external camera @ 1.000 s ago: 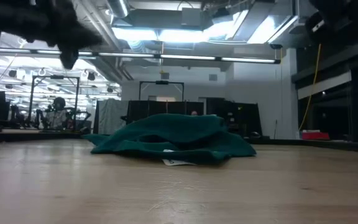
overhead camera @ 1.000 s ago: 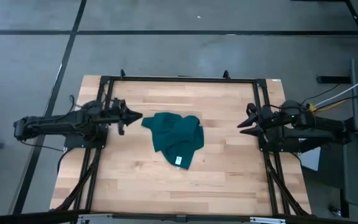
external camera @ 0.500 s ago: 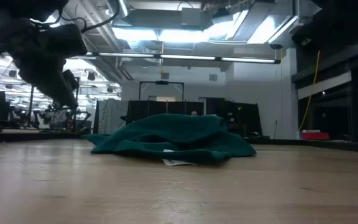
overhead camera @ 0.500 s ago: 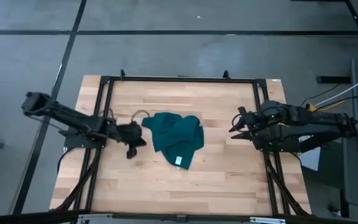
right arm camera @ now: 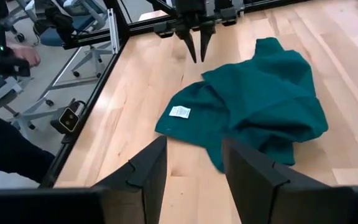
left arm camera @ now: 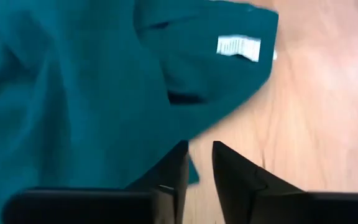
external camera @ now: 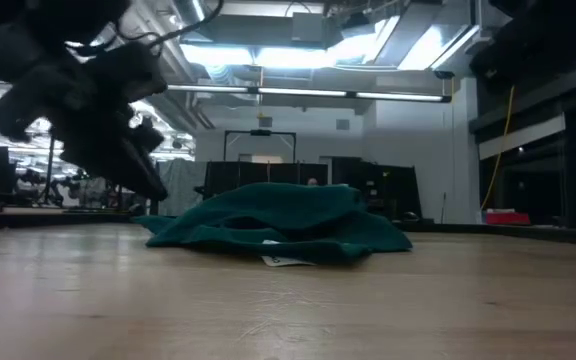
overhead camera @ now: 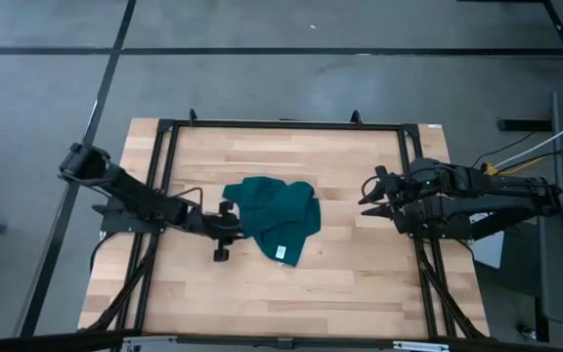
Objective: Fold microfiber towels
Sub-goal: Prepare the green towel for folding
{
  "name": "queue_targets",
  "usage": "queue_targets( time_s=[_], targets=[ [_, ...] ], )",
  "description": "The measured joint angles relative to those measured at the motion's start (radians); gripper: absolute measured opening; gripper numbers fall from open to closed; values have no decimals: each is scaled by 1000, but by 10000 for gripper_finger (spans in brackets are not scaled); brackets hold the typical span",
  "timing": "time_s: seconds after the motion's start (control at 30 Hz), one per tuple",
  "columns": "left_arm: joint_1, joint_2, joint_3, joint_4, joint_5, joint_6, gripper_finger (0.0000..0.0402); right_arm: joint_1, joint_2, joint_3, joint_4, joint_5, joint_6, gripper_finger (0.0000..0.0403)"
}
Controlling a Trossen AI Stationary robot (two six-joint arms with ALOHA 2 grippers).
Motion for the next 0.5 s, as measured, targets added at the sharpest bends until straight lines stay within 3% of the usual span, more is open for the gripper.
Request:
queue_targets(
  time_s=[0.27,0.5],
  targets=[
    [86,6,-1,-30,115,-12,138,0,-8,0,33,-9,52,175],
    [112,32,-1,-39,142,23,164,0,-9,0,74,-27,69,191]
  ],
)
